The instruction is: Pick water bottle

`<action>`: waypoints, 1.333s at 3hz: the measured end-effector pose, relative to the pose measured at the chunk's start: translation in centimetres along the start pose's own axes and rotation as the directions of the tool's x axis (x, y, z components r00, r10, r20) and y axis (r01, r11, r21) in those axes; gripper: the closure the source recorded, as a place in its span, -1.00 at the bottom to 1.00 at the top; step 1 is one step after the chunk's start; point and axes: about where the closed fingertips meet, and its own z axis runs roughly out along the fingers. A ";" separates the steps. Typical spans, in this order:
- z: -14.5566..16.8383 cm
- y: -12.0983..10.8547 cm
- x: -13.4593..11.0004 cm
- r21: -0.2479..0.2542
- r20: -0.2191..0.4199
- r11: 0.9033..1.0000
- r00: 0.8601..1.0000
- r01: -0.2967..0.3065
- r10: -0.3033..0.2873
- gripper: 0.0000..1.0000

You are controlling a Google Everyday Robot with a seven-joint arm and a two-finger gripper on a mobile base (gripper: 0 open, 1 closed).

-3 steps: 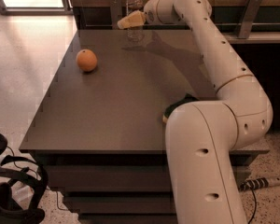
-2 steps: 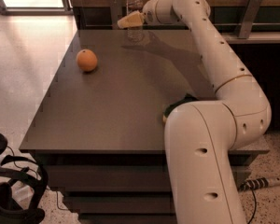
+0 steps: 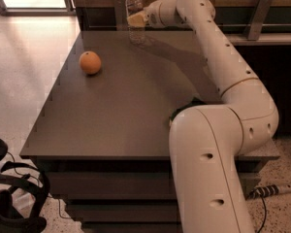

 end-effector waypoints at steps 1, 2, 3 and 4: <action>0.3 0.2 0.1 -0.004 -0.002 1.000 1.000 -0.001 0.001 0.97; 0.4 0.3 0.2 -0.005 -0.002 1.000 1.000 -0.001 0.001 1.00; -0.6 0.2 -0.2 -0.004 -0.013 1.000 1.000 0.019 -0.019 1.00; -3.1 -0.2 -0.8 -0.012 -0.021 0.999 0.999 0.047 -0.047 1.00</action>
Offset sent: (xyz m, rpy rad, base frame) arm 0.0003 0.0030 -0.0024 -0.0002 0.0030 0.0033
